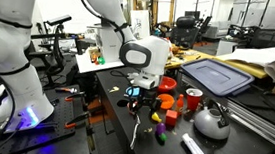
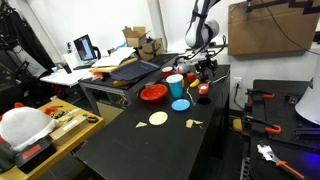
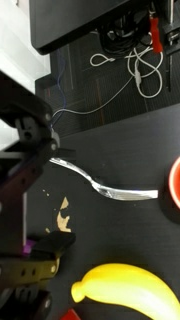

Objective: Move the left fork to the right front

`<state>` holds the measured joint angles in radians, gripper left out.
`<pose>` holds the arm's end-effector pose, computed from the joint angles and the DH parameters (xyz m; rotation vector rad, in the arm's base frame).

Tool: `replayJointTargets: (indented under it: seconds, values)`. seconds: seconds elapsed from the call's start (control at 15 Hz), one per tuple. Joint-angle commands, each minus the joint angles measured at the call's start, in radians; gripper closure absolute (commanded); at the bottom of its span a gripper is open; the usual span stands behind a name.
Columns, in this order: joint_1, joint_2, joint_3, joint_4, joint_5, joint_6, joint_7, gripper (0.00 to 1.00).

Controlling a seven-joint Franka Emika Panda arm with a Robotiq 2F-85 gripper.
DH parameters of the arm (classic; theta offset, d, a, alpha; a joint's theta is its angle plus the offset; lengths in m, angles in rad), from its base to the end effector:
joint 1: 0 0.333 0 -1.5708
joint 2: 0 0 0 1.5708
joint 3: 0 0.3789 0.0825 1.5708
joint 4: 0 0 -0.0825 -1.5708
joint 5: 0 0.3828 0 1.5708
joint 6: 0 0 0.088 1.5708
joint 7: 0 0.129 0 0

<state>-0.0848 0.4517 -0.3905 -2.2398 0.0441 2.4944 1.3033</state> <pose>0.4847 -0.2516 0.2034 1.8346 -2.2980 -0.1309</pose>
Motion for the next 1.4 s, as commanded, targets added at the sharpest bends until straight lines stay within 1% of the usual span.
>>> replayJointTargets:
  seconds: [0.0,0.27,0.67,1.0,1.2,1.33]
  values:
    - [0.059,-0.082,-0.010,-0.017,-0.084,-0.002,0.058,0.00]
    - [0.095,-0.143,-0.002,-0.009,-0.169,-0.021,0.064,0.00]
    - [0.087,-0.212,0.039,0.011,-0.245,-0.041,0.022,0.00]
    - [0.079,-0.289,0.091,0.032,-0.300,-0.047,-0.064,0.00]
    - [0.075,-0.337,0.133,0.055,-0.325,-0.053,-0.148,0.00]
    - [0.072,-0.357,0.166,0.078,-0.320,-0.057,-0.220,0.00]
